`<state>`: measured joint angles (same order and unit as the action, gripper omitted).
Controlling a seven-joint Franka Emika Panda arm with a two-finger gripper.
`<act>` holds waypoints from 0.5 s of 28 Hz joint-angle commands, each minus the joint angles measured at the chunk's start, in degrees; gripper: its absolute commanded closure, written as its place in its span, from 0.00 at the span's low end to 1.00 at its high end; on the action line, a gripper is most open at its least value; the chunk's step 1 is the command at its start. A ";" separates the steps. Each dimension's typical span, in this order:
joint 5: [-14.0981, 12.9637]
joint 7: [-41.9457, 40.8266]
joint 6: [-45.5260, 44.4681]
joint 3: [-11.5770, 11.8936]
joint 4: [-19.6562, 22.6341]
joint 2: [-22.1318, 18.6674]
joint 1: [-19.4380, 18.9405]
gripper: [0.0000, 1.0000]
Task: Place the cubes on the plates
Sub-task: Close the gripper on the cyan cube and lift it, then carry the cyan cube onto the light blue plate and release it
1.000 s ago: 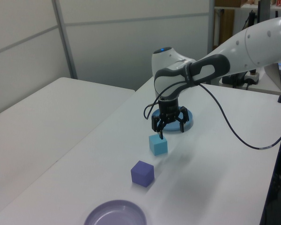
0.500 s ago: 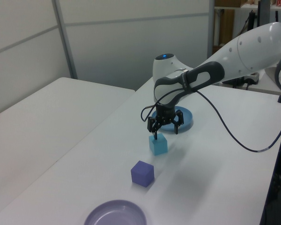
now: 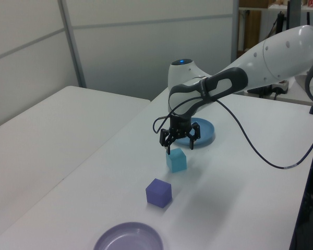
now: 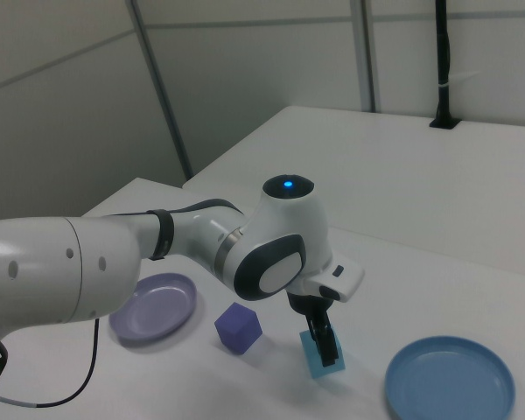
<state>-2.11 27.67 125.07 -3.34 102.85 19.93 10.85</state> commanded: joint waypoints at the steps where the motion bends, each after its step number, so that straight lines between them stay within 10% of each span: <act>1: -1.32 -0.51 0.97 0.00 -0.01 1.07 -1.53 0.00; 8: 0.27 -0.33 2.72 0.26 -0.98 3.89 -2.77 0.02; 14: -0.52 -0.16 2.99 0.70 -2.56 3.80 -1.71 0.45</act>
<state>-2.09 27.67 127.69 -3.43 102.42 23.66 8.65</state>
